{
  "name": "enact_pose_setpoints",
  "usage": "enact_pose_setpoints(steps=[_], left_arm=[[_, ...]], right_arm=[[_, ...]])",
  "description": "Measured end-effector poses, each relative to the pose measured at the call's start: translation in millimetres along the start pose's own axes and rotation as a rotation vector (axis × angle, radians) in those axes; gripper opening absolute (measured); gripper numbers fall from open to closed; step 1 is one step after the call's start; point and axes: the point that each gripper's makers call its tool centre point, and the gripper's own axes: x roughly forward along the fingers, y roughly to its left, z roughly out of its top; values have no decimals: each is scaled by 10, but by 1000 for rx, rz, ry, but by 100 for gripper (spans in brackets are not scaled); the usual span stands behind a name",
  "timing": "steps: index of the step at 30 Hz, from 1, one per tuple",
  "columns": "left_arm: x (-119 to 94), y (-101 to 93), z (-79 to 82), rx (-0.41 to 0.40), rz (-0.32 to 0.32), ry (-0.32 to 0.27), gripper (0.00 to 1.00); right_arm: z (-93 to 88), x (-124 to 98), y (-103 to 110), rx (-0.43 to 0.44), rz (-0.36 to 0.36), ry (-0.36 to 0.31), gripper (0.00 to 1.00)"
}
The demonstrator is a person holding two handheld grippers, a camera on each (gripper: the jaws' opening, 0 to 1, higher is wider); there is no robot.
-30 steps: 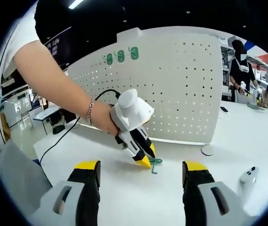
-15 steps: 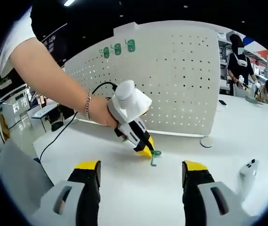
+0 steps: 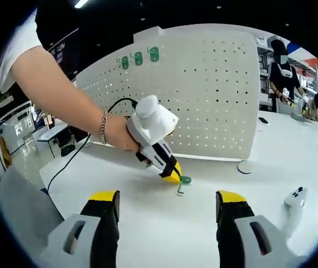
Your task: Insert the hook assembly into the mounting plate slot until the hook locks in place.
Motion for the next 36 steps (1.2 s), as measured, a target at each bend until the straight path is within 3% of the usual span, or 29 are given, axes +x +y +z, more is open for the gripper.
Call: enact_pose_setpoints(steps=[2, 3, 8, 23, 36], left_arm=[[-14, 26, -18, -114, 6, -30, 2], [-22, 39, -27, -128, 10, -33, 2], [-132, 129, -2, -130, 20, -104, 2], [-261, 112, 162, -114, 28, -188, 2], [-642, 267, 366, -137, 91, -313, 2]], right_arm=[[12, 1, 7, -1, 3, -4, 68], [21, 0, 10, -2, 3, -7, 68], [55, 3, 50, 0, 21, -27, 68], [133, -3, 37, -5, 18, -52, 68], [376, -33, 32, 10, 20, -140, 68]])
